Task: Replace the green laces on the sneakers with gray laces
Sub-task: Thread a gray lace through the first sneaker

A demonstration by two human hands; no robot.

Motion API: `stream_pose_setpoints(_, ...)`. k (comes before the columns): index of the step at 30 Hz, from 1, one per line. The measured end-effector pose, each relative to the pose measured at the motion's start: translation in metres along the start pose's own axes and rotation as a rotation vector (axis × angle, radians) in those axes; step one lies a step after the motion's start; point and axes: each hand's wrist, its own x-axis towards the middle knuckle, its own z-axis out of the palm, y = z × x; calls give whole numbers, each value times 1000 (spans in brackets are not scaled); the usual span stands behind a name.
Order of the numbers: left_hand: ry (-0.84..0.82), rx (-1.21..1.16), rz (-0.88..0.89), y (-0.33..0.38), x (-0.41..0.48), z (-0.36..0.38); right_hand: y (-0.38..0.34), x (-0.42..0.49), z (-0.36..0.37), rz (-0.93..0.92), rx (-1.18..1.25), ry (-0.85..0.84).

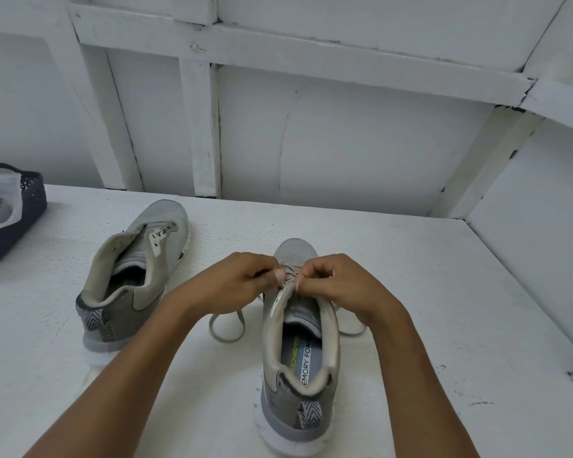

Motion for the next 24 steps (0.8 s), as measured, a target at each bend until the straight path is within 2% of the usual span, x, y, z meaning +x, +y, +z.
stream_pose_setpoints(3, -22, -171, 8, 1, -2, -4, 1, 1, 1, 3, 2, 18)
stream_pose_setpoints(7, 2, -208, 43, 3, -1, -7, 4, -1, -1, -64, 37, 4)
stream_pose_setpoints(13, 3, -93, 60, -2, 2, -6, 8, -2, -2, -136, 21, 18)
stream_pose_setpoints(17, -8, -102, 109, 0, 1, -8, 7, -3, -4, -143, -20, -2)
stream_pose_setpoints(24, -9, 10, 89, 5, 7, -13, 4, -1, -5, -120, -18, -16)
